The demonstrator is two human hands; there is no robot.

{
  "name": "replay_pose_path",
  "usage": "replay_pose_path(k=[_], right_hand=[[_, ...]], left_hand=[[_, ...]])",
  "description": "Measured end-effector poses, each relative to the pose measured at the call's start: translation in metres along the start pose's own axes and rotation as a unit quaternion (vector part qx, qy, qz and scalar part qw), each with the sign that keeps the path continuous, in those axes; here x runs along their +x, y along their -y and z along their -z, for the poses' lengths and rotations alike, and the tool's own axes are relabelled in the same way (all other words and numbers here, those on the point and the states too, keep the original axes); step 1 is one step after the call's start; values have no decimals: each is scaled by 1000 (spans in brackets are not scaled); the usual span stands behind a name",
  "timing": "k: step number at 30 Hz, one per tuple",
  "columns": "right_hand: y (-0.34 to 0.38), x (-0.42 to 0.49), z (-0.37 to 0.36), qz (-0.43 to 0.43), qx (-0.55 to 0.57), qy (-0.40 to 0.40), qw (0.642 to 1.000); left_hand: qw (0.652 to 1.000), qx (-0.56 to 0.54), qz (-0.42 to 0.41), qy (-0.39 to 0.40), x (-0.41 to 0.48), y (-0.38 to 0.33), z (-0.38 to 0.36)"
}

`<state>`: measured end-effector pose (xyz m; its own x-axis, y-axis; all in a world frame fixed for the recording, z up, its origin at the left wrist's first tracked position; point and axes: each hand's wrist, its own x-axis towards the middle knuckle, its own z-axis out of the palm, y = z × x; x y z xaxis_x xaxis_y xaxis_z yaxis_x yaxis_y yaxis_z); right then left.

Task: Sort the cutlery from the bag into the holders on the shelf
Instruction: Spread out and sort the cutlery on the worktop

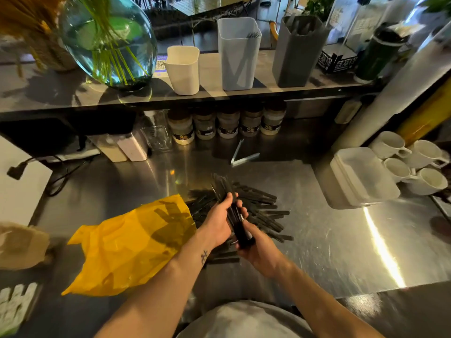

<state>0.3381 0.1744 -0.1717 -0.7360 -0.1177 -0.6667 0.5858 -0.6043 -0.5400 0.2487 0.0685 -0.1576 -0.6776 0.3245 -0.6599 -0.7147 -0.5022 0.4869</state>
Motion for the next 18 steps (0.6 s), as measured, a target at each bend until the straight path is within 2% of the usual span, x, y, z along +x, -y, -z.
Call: replay_pose_path(k=[4,13,18], right_hand=[[0,-5,6,26,-51,13,998],[0,-12,10,28,-74,1,997],[-1,-12,14,53,-101,-7,993]], left_hand=[[999,-6,6,34,-9,0,1],[990,-52,22,125,-15,0,16],[990,21,25,139,-15,-2,13]])
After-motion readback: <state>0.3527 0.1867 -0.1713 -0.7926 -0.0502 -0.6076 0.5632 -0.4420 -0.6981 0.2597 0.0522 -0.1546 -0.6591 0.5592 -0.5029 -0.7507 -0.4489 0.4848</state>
